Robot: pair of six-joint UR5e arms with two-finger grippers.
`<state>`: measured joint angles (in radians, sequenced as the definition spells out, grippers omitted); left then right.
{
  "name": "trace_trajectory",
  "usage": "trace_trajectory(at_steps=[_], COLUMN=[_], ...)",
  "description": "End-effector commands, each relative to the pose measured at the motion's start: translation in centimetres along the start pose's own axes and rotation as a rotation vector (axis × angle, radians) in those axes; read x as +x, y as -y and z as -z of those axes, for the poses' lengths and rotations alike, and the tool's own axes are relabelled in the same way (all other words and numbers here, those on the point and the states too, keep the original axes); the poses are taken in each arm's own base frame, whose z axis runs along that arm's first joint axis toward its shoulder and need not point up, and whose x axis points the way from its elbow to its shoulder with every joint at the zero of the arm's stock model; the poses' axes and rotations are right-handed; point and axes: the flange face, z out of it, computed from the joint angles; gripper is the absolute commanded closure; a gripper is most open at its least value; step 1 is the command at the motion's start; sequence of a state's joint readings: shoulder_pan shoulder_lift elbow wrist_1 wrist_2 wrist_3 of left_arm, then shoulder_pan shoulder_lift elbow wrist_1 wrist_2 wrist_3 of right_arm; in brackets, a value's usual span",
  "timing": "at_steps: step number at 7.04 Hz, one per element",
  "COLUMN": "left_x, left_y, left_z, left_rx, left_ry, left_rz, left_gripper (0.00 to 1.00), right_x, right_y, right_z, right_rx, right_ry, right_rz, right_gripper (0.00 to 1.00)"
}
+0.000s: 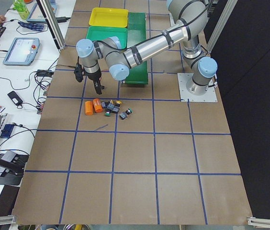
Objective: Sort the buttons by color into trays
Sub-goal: 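Move the left gripper down to the orange cylinder cluster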
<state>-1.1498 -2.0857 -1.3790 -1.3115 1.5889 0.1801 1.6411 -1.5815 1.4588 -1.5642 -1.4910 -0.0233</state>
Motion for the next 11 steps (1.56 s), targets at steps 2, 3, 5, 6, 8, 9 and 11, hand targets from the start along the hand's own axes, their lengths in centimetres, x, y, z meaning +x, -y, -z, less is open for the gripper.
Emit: trace_trajectory(at_steps=[2,3,5,6,8,9,11], left_x=[-1.9,-2.0,-2.1,-2.0,-1.9,-1.9,-2.0], left_y=[2.7,3.1,4.0,4.1,4.1,4.2,4.3], left_z=[-5.2,-6.4,-8.3,-8.5,-8.7,-9.0,-10.2], left_rx=[-0.014,-0.012,0.005,0.007,0.005,0.0,-0.016], left_ry=[-0.001,-0.001,0.0,-0.012,-0.017,-0.017,-0.017], left_rz=[-0.037,-0.054,-0.083,-0.08,-0.068,-0.049,-0.031], left_gripper=[0.0,0.0,0.0,0.0,0.0,0.0,0.0], right_x=[0.1,0.1,0.1,0.0,0.1,0.1,0.0], right_y=[0.0,0.0,0.0,0.0,0.0,0.0,0.0], right_z=[0.0,-0.1,-0.1,-0.1,-0.1,-0.1,-0.1], right_rx=[-0.001,-0.003,-0.003,-0.001,-0.001,-0.003,-0.001], right_ry=[0.0,0.0,0.0,0.0,0.0,0.0,0.0], right_rz=[0.001,0.0,0.0,0.001,0.0,0.0,0.001], right_gripper=[0.0,0.0,0.0,0.0,0.0,0.0,0.0])
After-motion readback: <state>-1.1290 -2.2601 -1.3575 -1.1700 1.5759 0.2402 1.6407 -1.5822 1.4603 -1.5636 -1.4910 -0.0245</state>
